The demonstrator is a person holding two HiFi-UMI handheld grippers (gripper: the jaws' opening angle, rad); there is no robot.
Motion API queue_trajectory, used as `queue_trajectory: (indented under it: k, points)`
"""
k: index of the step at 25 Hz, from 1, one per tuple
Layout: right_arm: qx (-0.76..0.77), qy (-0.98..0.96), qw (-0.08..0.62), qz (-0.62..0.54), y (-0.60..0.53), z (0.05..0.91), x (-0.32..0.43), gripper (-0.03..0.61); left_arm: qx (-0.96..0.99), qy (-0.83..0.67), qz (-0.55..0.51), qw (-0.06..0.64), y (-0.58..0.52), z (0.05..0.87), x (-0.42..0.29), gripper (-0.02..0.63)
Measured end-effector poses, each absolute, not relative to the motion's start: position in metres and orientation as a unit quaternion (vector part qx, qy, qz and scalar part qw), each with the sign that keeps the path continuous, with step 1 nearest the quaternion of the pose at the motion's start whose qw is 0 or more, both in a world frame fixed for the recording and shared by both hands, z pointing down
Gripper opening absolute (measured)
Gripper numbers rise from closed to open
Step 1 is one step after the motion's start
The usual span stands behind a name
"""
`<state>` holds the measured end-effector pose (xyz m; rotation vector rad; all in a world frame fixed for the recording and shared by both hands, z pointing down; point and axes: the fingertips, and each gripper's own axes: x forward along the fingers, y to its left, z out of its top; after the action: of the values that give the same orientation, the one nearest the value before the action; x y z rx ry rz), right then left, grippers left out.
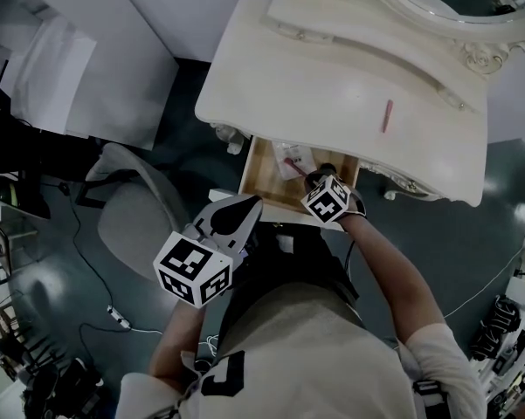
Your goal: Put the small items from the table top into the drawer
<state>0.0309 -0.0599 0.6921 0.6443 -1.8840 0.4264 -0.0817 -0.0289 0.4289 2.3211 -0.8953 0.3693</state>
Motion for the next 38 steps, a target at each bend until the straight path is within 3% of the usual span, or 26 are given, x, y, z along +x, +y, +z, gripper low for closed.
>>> queue_trajectory:
  k: [9,12,38]
  points:
    - [0.254,-0.789,0.544,0.13,-0.056,0.69,0.033,0.06,0.88,-0.338,0.137,0.305,-0.02,0.427,-0.088,0.055]
    - [0.263,-0.796,0.528,0.136,-0.058,0.681,0.03,0.089,0.882,-0.335,0.134,0.302,-0.018,0.425,-0.087,0.055]
    - [0.413,-0.786,0.436,0.149,-0.071,0.583,0.066,0.088,0.914,-0.285,0.117,0.264,-0.01,0.399,-0.08,0.055]
